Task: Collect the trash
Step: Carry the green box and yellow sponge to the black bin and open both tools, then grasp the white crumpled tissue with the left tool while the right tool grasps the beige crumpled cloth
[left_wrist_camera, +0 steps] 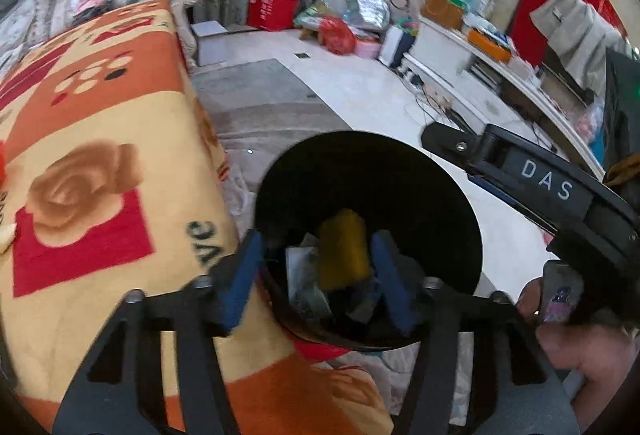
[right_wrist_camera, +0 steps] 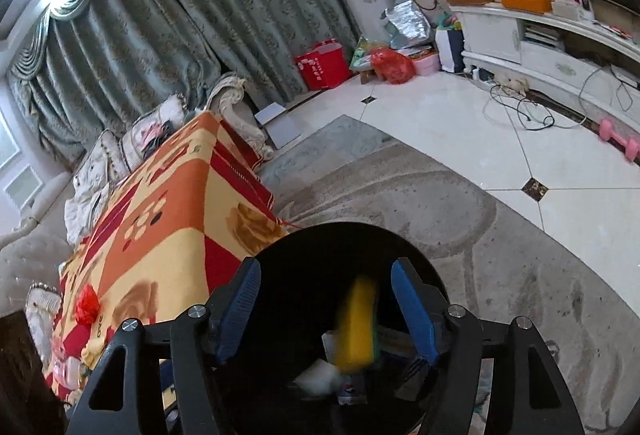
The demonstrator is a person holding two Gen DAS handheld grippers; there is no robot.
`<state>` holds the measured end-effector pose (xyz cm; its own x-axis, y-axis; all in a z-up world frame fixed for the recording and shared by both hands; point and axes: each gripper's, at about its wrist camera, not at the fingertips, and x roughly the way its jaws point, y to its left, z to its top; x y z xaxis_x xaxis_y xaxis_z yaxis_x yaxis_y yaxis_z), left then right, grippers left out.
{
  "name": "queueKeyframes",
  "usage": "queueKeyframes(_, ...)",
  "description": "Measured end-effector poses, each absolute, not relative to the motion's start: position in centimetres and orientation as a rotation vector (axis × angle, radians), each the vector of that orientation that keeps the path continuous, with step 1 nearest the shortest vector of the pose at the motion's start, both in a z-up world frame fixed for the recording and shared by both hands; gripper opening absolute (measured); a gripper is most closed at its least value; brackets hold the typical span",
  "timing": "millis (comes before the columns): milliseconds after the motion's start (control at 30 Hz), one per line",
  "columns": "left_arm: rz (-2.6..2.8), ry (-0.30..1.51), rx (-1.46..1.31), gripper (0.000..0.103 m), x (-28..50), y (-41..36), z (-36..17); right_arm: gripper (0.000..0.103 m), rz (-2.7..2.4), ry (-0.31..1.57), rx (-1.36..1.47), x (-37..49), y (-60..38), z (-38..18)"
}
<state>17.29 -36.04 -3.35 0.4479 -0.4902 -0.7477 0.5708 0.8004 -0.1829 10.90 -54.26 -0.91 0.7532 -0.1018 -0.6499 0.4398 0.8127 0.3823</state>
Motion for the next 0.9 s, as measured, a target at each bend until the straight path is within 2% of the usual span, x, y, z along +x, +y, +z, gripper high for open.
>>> queueKeyframes(300,-0.542,0.838,0.072,0.059,16.2,-27.2,-1.1,0.066,-0.207,0.644,0.524,12.7,-50.2,0.6)
queueKeyframes(600,-0.332,0.743,0.062,0.059,13.7,-10.2,1.1,0.066,0.198,0.741,0.402,15.9,-36.3,0.2)
queueKeyframes(767,-0.219,0.725,0.109,0.062,13.5,-0.4,-0.3,0.066,0.35,0.781,0.344,16.0,-30.0,-1.4)
queueKeyframes(900,-0.181,0.773,0.108,0.062,15.1,3.2,-2.6,0.066,0.457,0.784,0.247,16.0,-25.6,-1.9)
